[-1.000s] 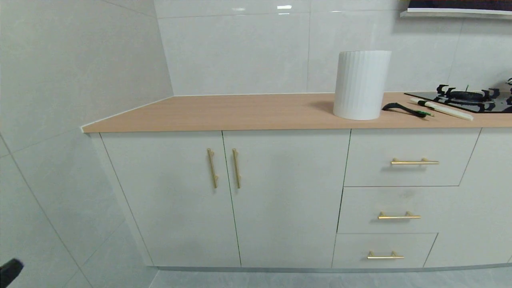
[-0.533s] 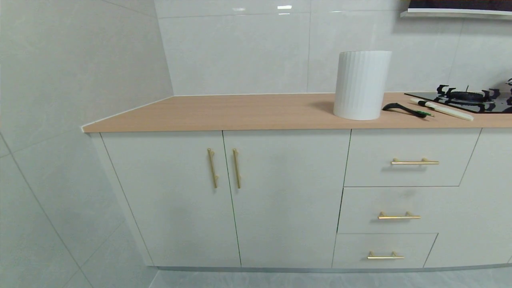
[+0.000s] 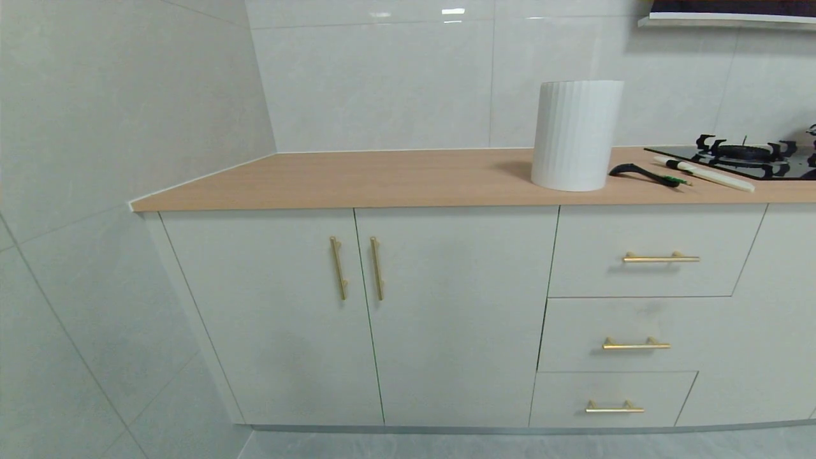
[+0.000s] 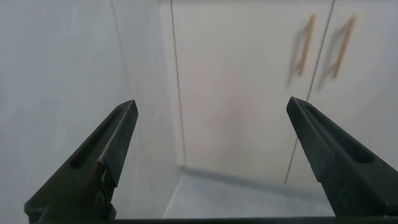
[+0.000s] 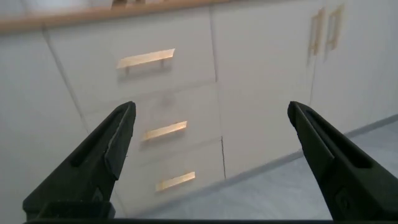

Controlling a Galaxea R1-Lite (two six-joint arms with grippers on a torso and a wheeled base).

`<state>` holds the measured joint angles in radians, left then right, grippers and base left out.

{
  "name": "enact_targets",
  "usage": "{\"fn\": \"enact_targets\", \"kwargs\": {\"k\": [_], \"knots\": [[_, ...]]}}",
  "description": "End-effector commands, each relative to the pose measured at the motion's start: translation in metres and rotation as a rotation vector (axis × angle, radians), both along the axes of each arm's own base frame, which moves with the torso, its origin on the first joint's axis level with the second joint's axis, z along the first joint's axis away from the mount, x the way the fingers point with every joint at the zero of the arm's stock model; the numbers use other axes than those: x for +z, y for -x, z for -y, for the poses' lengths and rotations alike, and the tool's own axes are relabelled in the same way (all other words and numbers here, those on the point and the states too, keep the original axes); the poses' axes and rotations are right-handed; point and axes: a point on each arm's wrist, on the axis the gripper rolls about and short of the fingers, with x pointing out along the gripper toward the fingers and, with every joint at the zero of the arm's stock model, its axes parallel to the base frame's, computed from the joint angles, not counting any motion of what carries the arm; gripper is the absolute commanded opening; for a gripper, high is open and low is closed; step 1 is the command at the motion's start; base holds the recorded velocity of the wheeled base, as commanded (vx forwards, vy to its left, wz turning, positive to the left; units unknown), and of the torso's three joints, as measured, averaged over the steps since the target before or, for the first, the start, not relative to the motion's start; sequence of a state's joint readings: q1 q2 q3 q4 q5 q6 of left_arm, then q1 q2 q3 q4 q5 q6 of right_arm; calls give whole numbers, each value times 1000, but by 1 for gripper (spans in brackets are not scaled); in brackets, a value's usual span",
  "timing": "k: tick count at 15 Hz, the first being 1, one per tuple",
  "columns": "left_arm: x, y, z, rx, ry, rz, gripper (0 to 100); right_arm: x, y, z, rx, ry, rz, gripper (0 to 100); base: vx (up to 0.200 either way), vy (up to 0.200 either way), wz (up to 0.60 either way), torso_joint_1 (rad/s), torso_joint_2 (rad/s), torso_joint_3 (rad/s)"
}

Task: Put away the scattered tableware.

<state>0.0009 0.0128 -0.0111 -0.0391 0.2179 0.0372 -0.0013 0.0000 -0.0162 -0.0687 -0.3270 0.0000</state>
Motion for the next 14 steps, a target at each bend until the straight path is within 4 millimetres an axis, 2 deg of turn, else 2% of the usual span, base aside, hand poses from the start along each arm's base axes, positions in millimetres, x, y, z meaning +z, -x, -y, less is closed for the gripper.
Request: {"fn": "enact_targets", "kwargs": {"k": [1,3,4,5,7,14], "knots": [[-4,0,2,-97,30,5,100,-6,-2,-1,56,10,-36,100,0,0,0,0,0,0],[-8,0,5,-212,31,-38,100,-6,-2,-2,104,13,-39,100,0,0,0,0,0,0],[-7,0,5,-213,16,-35,100,-6,-3,-5,211,19,-45,100,0,0,0,0,0,0],[-7,0,5,-215,19,-35,100,-11,-3,-5,248,22,-93,100,0,0,0,0,0,0],[-7,0,5,-215,24,-34,100,-10,-6,-6,285,38,-124,100,0,0,0,0,0,0],[-7,0,5,-215,27,-34,100,-11,-3,-6,277,26,-84,100,0,0,0,0,0,0]]}}
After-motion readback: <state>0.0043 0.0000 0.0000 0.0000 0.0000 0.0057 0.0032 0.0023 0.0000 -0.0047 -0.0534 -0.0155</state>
